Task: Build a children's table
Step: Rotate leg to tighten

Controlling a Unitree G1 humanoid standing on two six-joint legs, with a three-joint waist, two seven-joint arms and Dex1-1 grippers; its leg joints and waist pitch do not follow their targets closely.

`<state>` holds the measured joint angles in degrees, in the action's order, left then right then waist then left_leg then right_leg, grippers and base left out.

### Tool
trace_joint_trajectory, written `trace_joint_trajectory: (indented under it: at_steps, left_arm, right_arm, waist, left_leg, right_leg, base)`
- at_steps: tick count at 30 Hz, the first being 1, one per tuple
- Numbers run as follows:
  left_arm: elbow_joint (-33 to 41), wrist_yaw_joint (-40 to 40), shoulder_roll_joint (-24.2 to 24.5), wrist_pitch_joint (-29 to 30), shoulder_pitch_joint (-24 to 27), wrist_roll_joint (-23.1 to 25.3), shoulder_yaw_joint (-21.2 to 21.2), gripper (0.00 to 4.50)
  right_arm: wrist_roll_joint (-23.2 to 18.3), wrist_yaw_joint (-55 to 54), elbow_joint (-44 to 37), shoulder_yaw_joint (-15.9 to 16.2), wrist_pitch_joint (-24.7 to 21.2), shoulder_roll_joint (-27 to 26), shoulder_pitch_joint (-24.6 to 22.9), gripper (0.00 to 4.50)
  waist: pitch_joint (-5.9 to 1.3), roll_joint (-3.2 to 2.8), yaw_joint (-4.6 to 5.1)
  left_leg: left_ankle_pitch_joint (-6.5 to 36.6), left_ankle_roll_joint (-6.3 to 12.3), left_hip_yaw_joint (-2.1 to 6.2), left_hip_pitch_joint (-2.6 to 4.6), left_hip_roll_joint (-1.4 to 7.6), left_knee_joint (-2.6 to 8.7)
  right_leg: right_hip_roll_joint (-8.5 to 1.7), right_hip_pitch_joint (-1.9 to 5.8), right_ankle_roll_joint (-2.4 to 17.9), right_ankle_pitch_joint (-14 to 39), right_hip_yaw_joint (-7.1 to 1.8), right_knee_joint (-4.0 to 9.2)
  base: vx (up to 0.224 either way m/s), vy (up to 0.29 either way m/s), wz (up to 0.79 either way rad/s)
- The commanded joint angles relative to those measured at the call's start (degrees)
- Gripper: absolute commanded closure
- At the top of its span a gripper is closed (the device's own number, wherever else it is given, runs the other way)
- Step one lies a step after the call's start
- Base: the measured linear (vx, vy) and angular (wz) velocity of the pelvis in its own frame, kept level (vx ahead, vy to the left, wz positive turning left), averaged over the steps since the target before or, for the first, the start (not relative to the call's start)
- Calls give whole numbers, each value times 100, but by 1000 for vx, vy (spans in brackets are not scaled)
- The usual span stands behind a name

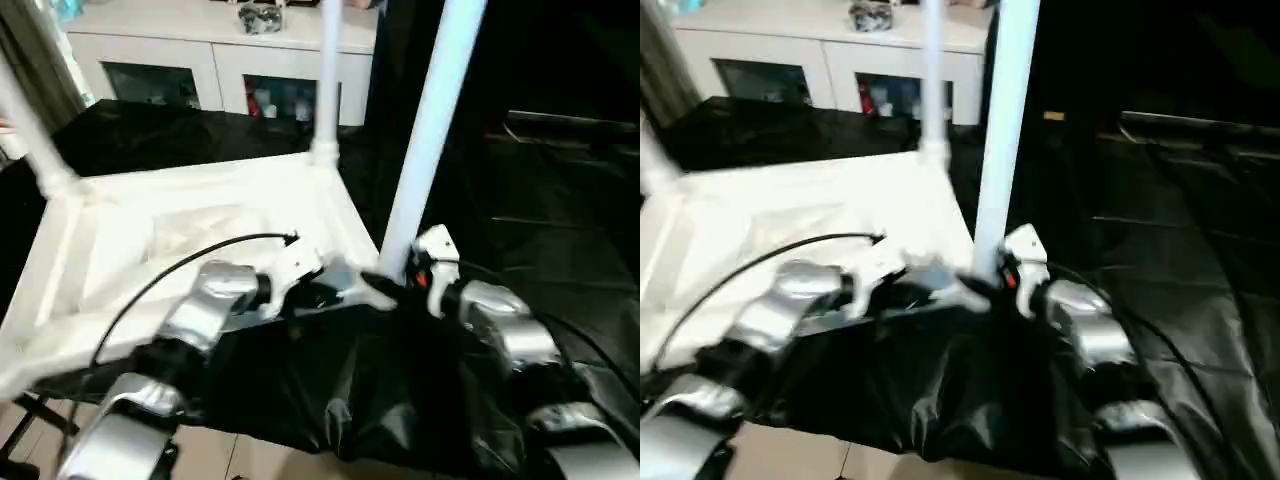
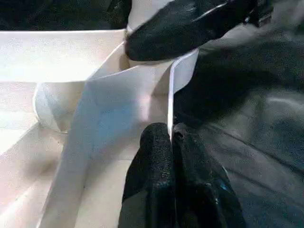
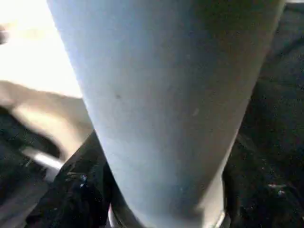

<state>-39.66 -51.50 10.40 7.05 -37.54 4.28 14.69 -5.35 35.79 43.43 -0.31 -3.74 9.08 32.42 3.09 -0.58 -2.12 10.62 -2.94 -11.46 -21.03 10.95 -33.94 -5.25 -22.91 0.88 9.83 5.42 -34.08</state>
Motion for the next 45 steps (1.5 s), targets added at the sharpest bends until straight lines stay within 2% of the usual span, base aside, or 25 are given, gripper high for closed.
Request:
trace_joint_trajectory:
  at_steps: [1,2,4,5,6,7,10,14,19,24,27,31,33,36,38,39,42,43,45]
  left_arm:
    - [-35,825,-429,33,-351,47,-61,450]
    - [-54,889,-489,23,-360,77,-35,450]
    - [-76,910,-559,-6,-364,96,-16,450]
    - [-73,875,-583,-22,-358,88,-9,450]
    - [-79,874,-589,-28,-360,87,-7,450]
    - [-93,841,-589,-66,-356,89,12,450]
    - [-46,661,-490,-168,-288,89,35,450]
    - [50,346,-345,-287,-197,10,47,450]
    - [250,-122,-125,-400,-67,-122,59,450]
    - [504,-866,230,-416,78,-284,117,450]
    - [567,-1145,360,-414,113,-327,143,450]
    - [687,-1477,519,-371,176,-384,165,450]
    - [736,-1597,592,-349,203,-407,176,450]
    - [800,-1781,694,-315,236,-452,190,450]
    - [865,-1890,741,-266,270,-487,201,450]
    - [876,-1904,747,-260,275,-490,203,450]
    - [918,-1944,760,-236,299,-494,201,450]
    - [937,-1953,763,-227,311,-493,201,450]
    - [969,-1966,769,-204,328,-503,204,450]
  right_arm:
    - [381,-630,301,327,-15,-493,36,187]
    - [438,-869,353,313,21,-560,82,187]
    - [449,-998,418,278,152,-644,139,187]
    - [388,-942,454,235,246,-672,161,187]
    - [373,-937,469,227,270,-679,169,152]
    - [186,-774,504,124,285,-702,207,131]
    - [-9,-370,443,63,195,-601,225,95]
    - [142,-106,434,209,304,-355,217,60]
    - [156,840,236,456,432,-11,67,60]
    - [-156,2345,-379,677,333,425,-241,60]
    - [-275,2846,-589,793,217,594,-333,60]
    - [-291,3423,-818,973,100,810,-455,60]
    - [-286,3615,-925,1048,18,884,-510,94]
    - [-290,3800,-1071,1125,-73,957,-583,94]
    - [-308,3884,-1158,1156,-147,975,-624,110]
    - [-311,3897,-1173,1162,-159,980,-629,134]
    - [-313,3937,-1241,1184,-197,997,-659,142]
    - [-306,3945,-1265,1188,-210,1000,-670,163]
    - [-308,3964,-1314,1199,-242,1008,-693,178]
  waist:
    - [-349,15,6]
    - [-369,33,15]
    - [-381,11,-1]
    - [-391,18,3]
    - [-393,22,3]
    - [-400,21,-1]
    - [-410,15,2]
    - [-401,22,-8]
    - [-392,28,-3]
    - [-398,13,-50]
    - [-389,-8,-80]
    - [-387,6,-115]
    - [-391,3,-131]
    - [-395,-4,-165]
    - [-396,-5,-168]
    - [-392,-3,-164]
    - [-389,1,-165]
    - [-389,-2,-166]
    - [-389,1,-165]
  left_leg:
    - [1559,51,155,97,246,414]
    - [1552,40,157,105,237,411]
    - [1425,128,153,75,240,409]
    - [1385,153,145,68,242,402]
    - [1334,202,141,59,240,400]
    - [1280,261,132,56,237,391]
    - [1152,355,132,38,242,384]
    - [1141,416,125,40,240,377]
    - [1222,436,125,29,251,376]
    - [1149,533,115,34,281,374]
    - [1209,514,111,49,292,378]
    - [1267,426,108,60,293,381]
    - [1229,410,113,58,296,385]
    - [1178,407,110,72,301,388]
    - [1189,392,117,64,302,395]
    - [1201,386,116,59,301,396]
    - [1248,331,119,64,299,398]
    - [1248,321,119,64,295,398]
    - [1235,321,120,64,296,399]
  right_leg:
    - [-390,199,982,2364,-301,532]
    - [-384,215,998,2289,-293,529]
    - [-393,237,1047,2008,-300,502]
    - [-389,239,1075,1881,-304,493]
    - [-381,248,1136,1686,-303,467]
    - [-383,259,1184,1535,-306,453]
    - [-370,284,1295,1234,-301,408]
    - [-383,291,1349,1248,-299,415]
    - [-381,297,1335,1362,-301,419]
    - [-356,302,1425,1109,-294,374]
    - [-363,289,1457,1185,-296,381]
    - [-369,276,1424,1348,-304,395]
    - [-372,279,1420,1311,-306,385]
    - [-363,269,1436,1197,-308,374]
    - [-368,278,1447,1177,-305,366]
    - [-368,280,1445,1196,-306,369]
    - [-380,279,1394,1351,-310,386]
    - [-379,277,1392,1361,-309,390]
    - [-371,279,1382,1342,-308,387]
  base:
    - [0,0,0]
    - [0,0,0]
    - [0,0,0]
    - [0,0,0]
    - [0,0,0]
    - [0,0,0]
    - [0,0,0]
    - [0,0,0]
    - [0,0,0]
    - [0,0,0]
    - [0,0,0]
    - [0,0,0]
    - [0,0,0]
    - [0,0,0]
    - [0,0,0]
    - [0,0,0]
    - [0,0,0]
    - [0,0,0]
    - [0,0,0]
